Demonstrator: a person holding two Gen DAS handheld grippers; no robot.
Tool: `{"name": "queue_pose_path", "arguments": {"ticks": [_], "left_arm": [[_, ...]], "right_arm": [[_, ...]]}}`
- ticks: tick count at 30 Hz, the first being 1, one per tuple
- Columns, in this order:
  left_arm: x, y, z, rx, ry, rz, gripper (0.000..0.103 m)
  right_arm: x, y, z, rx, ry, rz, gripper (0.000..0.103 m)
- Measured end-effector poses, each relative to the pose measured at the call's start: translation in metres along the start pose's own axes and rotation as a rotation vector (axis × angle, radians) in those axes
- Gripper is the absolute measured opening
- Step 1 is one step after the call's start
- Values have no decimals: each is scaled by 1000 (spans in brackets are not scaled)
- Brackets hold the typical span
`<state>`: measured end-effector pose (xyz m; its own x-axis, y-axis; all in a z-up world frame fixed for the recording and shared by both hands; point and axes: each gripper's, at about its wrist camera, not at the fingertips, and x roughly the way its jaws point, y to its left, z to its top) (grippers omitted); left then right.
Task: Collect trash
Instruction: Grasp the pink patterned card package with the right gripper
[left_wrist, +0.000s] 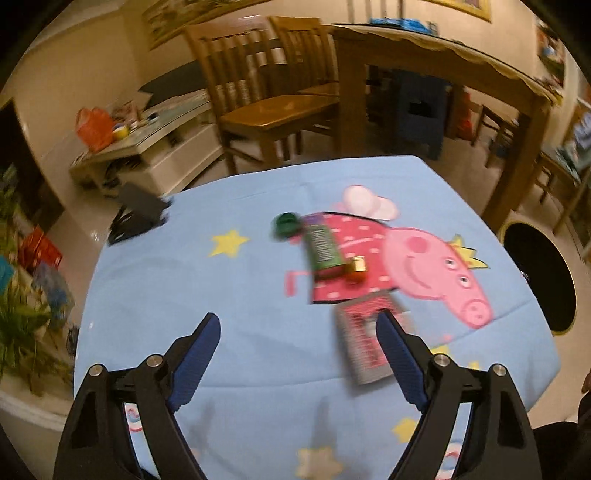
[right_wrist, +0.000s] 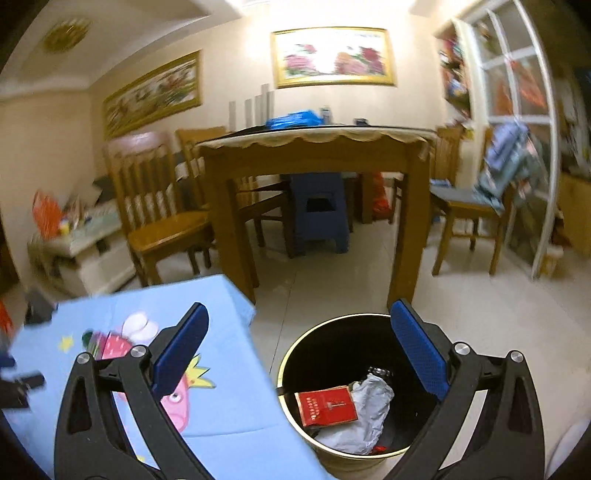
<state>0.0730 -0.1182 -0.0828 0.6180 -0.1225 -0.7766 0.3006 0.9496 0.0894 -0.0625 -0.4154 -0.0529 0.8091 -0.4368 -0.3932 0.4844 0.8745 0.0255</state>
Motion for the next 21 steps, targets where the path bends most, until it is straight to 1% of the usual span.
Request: {"name": "queue_pose_path", "arguments": {"ticks": [2,5,6,9,11,12,13,16,18,21], "left_arm": [[-1,17,-6,-27,-4,8,86],[0,46,-18,-71,2,20,86],[1,58,-23,-87,3,32,86],[3,85,-34,-120,7,73,86],[4,100,-39,-130,-1,102,86],[4,106,-40,-133,-7,112,86],[4,112,-43,-134,-13,122,86],[4,123,-48,-134,-21,126,88],[4,127,-50,-138,-22,120,88],[5,135,-55,-144,-20,113,88]], "right_arm": [[4,18,-6,-34,29,53,97],[17,47,-24,-55,141,176,97],[20,55,-29,-63,169,200,97],[31,90,-52,-79,283,328,97],[31,114,-63,-100,321,396,97],[32,132,-71,-121,347,446,97],[29,146,-78,-131,369,475,97],[30,182,-88,-157,417,526,97],[32,212,-91,-211,431,504,97],[39,233,-93,-245,457,487,97]]}}
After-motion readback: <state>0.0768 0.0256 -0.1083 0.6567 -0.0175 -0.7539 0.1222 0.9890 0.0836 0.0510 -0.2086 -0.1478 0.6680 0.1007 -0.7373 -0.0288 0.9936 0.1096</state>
